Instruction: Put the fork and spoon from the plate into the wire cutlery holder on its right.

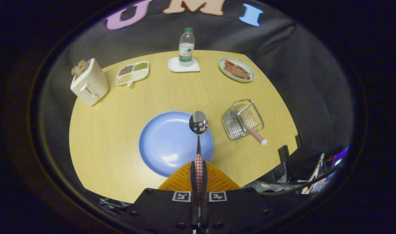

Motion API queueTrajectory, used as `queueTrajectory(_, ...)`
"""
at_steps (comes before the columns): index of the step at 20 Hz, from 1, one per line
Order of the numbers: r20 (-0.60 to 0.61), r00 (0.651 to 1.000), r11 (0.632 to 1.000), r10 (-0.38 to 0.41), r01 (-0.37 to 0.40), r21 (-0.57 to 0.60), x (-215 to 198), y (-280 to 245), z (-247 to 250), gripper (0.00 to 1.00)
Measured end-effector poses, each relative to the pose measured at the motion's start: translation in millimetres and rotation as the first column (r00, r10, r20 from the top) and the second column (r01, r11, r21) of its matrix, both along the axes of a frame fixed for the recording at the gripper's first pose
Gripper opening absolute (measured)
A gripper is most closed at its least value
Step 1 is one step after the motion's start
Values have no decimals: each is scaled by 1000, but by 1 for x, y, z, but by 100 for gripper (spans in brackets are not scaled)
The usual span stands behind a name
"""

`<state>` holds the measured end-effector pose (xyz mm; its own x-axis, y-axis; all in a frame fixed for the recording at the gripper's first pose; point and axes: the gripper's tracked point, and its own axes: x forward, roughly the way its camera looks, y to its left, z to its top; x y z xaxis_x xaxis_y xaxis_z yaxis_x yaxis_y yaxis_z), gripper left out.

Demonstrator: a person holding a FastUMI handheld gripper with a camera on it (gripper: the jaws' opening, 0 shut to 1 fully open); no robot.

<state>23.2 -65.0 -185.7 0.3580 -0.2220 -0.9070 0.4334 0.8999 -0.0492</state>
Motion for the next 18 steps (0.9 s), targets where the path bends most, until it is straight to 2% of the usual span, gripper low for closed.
queueTrajectory(4, -87, 990, 989, -114, 122, 84, -2, -20, 12, 6)
queueTrajectory(9, -198, 950, 948, -239, 273, 164, 2, -54, 24, 6)
queueTrajectory(15, -299, 905, 901, -304, 375, 220, 22, -106, 17, 6)
queueTrajectory(18, -371, 880, 884, -295, 399, 244, 27, -124, 2, 6)
